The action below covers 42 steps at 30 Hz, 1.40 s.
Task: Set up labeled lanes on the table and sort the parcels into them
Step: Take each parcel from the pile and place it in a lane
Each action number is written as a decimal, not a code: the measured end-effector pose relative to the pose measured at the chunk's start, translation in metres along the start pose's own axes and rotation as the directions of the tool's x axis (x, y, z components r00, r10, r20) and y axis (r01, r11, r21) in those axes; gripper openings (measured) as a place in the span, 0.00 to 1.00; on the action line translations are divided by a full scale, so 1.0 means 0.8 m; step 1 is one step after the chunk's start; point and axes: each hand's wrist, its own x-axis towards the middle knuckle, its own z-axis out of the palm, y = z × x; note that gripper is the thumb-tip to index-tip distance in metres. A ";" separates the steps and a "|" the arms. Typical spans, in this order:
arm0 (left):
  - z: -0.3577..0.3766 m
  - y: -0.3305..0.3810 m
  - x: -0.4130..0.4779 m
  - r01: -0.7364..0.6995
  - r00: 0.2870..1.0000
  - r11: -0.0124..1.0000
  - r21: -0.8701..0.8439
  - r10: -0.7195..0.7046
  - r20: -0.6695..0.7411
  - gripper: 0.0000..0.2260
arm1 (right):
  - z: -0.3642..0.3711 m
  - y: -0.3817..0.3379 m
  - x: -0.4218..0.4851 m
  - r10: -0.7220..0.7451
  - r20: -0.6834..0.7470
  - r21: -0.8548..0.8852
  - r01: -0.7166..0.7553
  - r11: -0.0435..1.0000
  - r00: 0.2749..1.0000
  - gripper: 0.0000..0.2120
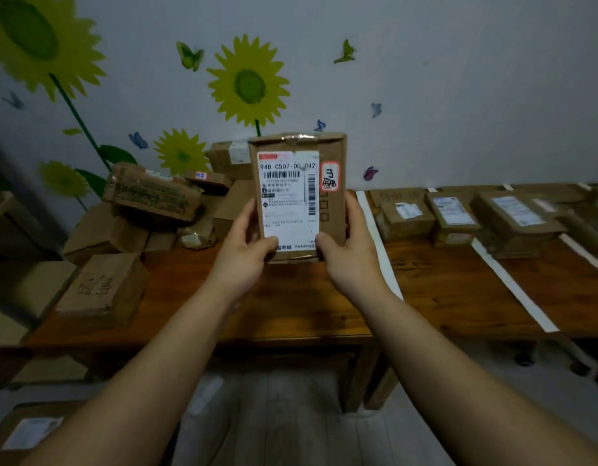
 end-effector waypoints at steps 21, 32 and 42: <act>0.245 -0.070 0.069 0.304 0.851 0.897 0.322 -0.407 0.331 0.19 | -0.213 0.118 0.026 0.383 -0.309 -0.185 -0.450 0.874 0.871 0.24; 0.356 -0.150 0.118 0.351 0.795 0.848 0.396 -0.494 0.353 0.28 | -0.296 0.207 0.079 0.424 -0.236 -0.249 -0.476 0.844 0.875 0.26; 0.510 -0.191 0.095 0.254 0.851 0.838 0.483 -0.432 0.301 0.31 | -0.441 0.303 0.101 0.353 -0.195 -0.413 -0.403 0.817 0.915 0.23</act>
